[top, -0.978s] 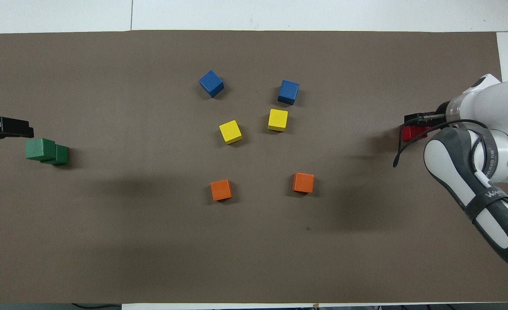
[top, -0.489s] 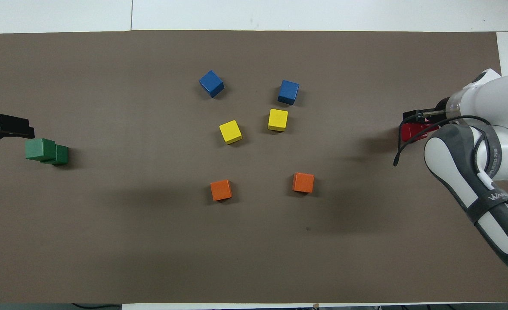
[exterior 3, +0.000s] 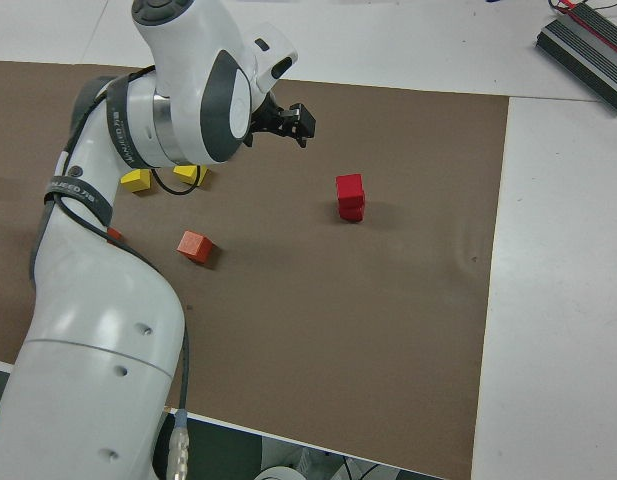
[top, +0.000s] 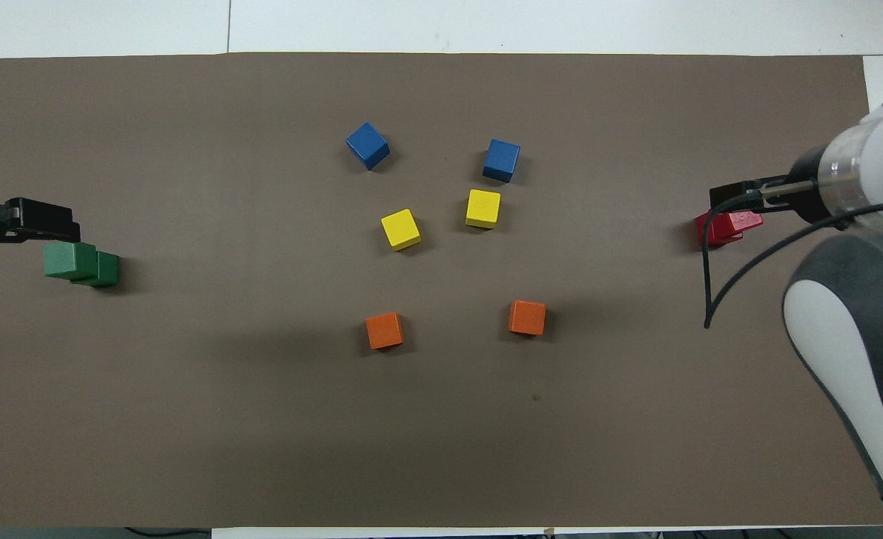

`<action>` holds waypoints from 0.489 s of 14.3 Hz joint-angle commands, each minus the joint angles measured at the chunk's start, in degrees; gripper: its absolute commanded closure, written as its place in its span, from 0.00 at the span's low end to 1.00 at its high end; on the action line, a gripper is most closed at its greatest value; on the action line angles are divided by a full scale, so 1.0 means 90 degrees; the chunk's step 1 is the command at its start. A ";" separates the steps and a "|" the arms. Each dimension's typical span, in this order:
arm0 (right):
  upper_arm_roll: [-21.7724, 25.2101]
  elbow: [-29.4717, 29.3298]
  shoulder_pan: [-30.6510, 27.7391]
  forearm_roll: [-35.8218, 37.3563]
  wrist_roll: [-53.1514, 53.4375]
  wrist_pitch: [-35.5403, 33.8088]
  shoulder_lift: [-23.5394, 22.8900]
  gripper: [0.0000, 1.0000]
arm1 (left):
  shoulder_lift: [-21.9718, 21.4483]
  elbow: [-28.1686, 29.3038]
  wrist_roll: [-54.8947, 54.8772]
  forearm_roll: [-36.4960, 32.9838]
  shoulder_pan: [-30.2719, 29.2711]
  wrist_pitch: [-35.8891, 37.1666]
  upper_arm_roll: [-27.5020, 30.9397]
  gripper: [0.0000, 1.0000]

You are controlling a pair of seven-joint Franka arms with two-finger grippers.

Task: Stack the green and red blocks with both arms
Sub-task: 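Open the right gripper and withdraw it from the red stack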

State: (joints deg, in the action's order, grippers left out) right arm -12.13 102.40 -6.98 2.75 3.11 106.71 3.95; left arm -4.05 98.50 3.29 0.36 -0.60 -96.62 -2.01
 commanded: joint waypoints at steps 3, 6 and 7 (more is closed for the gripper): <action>0.0000 -0.0312 -0.0103 -0.0481 0.0045 -0.0879 0.0519 0.00 | 0.0059 -0.0075 0.0006 0.0019 0.0301 0.0053 0.0351 0.00; 0.0029 -0.0323 -0.0162 -0.0481 0.0074 -0.1025 0.0518 0.00 | 0.0049 -0.0075 -0.0218 0.0009 0.0301 0.0062 0.0351 0.00; 0.0039 -0.0323 -0.0172 -0.0481 0.0074 -0.1026 0.0518 0.00 | 0.0040 -0.0085 -0.0219 0.0019 0.0301 0.0101 0.0341 0.00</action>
State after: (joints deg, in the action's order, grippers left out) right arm -11.58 100.80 -7.56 -0.77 3.12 98.78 9.66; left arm -3.88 98.50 2.44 0.36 1.03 -96.33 0.06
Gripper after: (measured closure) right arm 0.000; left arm 0.000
